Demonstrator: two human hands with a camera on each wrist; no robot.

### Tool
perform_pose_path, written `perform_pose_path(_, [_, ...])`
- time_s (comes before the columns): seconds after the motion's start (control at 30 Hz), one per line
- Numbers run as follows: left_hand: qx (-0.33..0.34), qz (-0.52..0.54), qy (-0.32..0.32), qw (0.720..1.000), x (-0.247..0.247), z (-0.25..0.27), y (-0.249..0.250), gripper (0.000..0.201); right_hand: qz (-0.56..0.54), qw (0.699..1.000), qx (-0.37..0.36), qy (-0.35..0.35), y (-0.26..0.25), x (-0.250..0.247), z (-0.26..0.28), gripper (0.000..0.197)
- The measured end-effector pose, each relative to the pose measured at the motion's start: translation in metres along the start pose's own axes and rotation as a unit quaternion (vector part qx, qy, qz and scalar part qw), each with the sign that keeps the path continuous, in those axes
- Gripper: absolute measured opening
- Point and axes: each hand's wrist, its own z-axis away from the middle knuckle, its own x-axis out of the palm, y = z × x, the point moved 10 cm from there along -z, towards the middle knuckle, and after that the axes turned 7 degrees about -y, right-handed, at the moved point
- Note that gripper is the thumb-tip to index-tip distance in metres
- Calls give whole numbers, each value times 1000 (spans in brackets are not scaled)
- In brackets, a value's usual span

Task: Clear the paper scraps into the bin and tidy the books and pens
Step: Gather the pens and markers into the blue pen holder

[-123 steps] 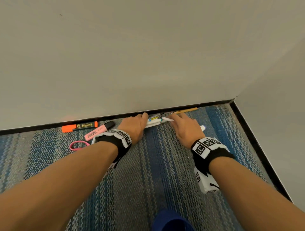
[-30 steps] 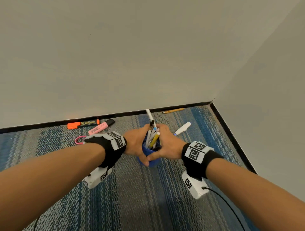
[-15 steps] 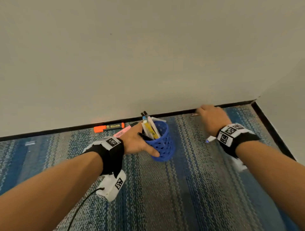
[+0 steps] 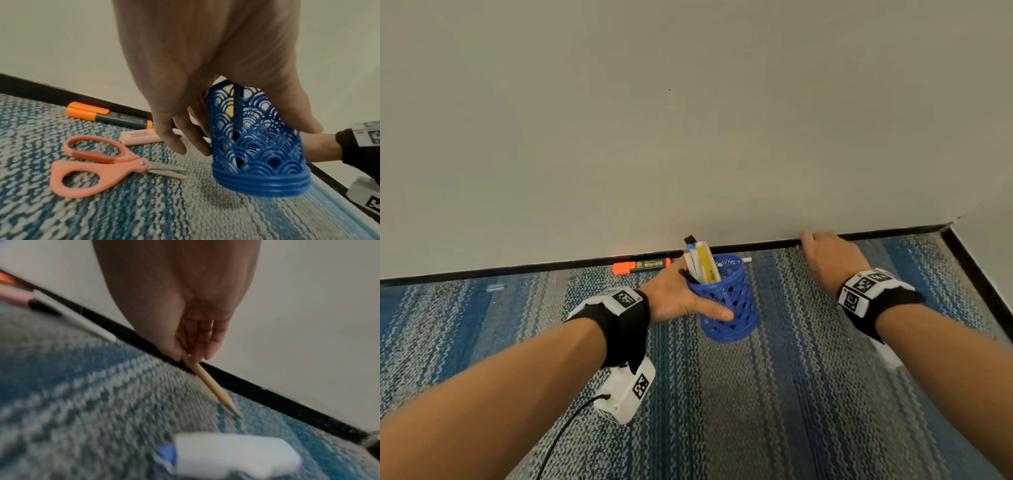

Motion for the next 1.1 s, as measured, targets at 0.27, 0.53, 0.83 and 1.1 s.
perform_pose_path(0.27, [11,-75,1,997,23,-12,25,61,-508,818,67,259,31,-99,36,31])
perform_pose_path(0.53, [3,-112,-37,993,60,-20,42,53,-550,833,-51,27,-6,-65,49,17])
perform_pose_path(0.83, [-115,-115,53,985,-10,36,-15,91,-190,976,-67,-82,-57,5,11,50])
perform_pose_path(1.1, [-198,-127,135,963,-60,103,-54,66,-6,988,-124,-87,-125,19,-9,31])
